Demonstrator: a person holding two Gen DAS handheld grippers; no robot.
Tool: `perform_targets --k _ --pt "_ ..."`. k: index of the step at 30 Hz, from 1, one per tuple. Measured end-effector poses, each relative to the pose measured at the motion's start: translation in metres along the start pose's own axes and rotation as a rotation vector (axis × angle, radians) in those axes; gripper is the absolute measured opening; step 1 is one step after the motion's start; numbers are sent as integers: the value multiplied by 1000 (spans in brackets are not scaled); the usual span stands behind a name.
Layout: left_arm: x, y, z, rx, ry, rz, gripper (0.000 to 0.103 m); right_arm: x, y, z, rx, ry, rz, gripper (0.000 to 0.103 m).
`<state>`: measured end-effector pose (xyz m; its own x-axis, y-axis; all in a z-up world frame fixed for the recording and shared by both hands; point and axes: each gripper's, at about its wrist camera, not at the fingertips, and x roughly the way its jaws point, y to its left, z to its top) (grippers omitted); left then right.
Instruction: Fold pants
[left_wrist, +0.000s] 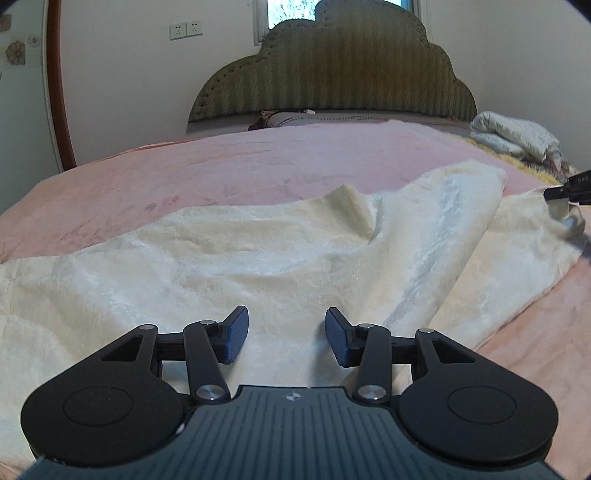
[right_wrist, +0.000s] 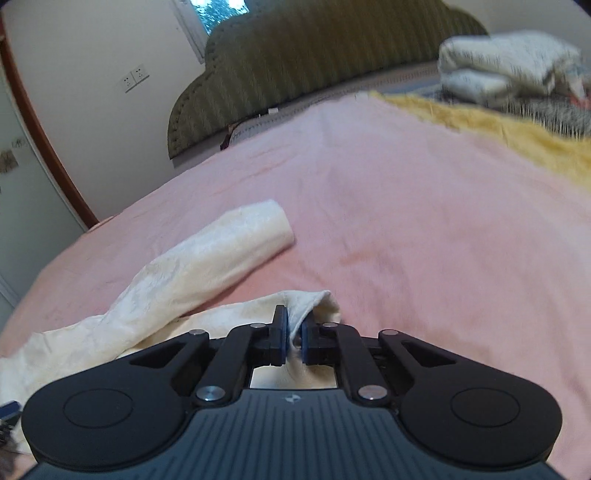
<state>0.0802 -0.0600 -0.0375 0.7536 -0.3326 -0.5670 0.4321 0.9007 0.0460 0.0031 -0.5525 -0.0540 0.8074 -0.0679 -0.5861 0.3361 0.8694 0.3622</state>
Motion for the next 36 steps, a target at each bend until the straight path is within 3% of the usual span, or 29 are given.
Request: perform_targets --k 3,7,9,12,13,15,19,20,22,24,25,27,28,30,32,33,36 --pt "-3 -8 7 19 -29 -8 53 5 16 11 -97 -47 -78 7" --pt "-2 -26 6 87 -36 -11 55 44 15 9 -160 87 -195 12" --pt "-3 -30 4 108 -46 -16 56 36 10 8 -115 26 -228 18" --pt "-4 -31 4 117 -69 -3 60 0 16 3 -112 -158 -399 19" --pt "-3 -31 4 110 -70 -5 61 -14 20 -1 -120 -191 -380 19" --pt "1 -30 5 85 -64 -16 61 -34 27 -11 -130 -179 -236 19" --pt "7 -31 3 63 -52 -27 62 -36 27 -37 -47 4 47 19" --pt "9 -32 1 68 -54 -24 63 -32 25 -44 -45 36 63 19" --pt "12 -31 -4 66 -51 -18 67 -21 19 -53 -62 61 -38 18" --pt "17 -28 -4 46 -22 -24 68 -16 -1 -49 37 -3 -28 18" --pt "18 -26 -3 33 -14 -25 71 -15 -8 -43 98 -39 -59 19" --pt "20 -22 -4 2 -7 -15 75 -12 -9 -28 99 -86 -190 20" --pt "20 -20 -4 -8 -5 -13 77 -10 -7 -22 80 -100 -199 20" --pt "21 -19 -4 -19 -1 -12 77 -1 -3 -10 59 -76 -116 21" --pt "21 -20 -4 -13 -2 -6 78 19 3 -3 21 32 -65 35" --pt "21 -21 -4 -6 -2 -2 78 30 8 -2 -23 74 -76 48" --pt "22 -23 -4 3 3 8 80 48 12 3 -98 56 -123 46"
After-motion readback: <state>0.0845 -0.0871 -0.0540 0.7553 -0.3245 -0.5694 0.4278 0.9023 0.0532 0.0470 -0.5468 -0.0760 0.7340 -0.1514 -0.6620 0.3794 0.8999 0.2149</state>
